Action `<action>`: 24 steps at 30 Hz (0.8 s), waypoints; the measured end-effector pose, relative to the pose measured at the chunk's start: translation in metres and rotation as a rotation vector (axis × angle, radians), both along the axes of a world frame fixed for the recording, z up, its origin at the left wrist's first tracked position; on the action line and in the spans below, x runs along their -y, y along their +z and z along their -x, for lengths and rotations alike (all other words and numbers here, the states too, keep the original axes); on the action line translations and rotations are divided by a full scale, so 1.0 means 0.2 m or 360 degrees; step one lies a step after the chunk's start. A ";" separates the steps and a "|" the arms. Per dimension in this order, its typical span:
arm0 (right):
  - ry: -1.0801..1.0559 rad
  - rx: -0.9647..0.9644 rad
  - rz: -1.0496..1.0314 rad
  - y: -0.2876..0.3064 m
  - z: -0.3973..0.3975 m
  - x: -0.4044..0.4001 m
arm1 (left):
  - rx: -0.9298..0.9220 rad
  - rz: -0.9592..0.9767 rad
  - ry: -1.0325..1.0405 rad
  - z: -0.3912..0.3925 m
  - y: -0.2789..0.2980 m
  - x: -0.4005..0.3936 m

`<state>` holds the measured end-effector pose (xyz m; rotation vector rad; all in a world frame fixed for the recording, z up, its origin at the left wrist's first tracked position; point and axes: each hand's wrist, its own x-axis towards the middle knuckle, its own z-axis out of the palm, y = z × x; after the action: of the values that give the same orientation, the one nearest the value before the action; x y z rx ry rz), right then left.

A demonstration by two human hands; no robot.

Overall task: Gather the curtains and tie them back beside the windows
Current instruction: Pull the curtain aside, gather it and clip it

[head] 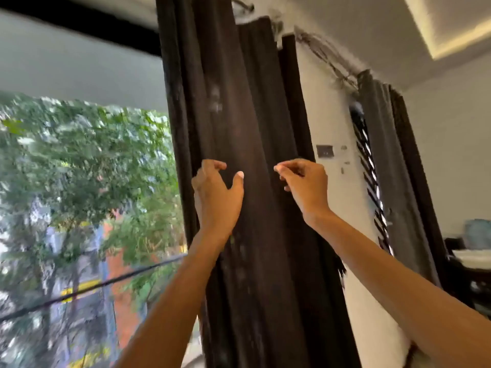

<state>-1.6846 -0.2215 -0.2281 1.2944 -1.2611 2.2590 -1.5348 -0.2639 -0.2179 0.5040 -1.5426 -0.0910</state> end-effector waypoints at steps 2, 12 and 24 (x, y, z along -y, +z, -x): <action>0.0036 0.0014 0.0078 0.18 0.14 0.10 | -0.0015 0.0143 0.0080 0.10 0.17 0.06; -0.0282 -0.0337 0.0027 0.89 0.47 0.55 | 0.0145 0.0339 0.0863 0.38 0.82 0.41; -0.0064 -0.0692 -0.0503 1.17 0.45 1.08 | 0.0484 -0.0189 0.1096 0.30 1.01 0.87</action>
<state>-1.7739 -0.4370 0.0067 1.7305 -1.4873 1.6623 -1.5955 -0.4378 -0.0156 1.1581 -1.5804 0.4445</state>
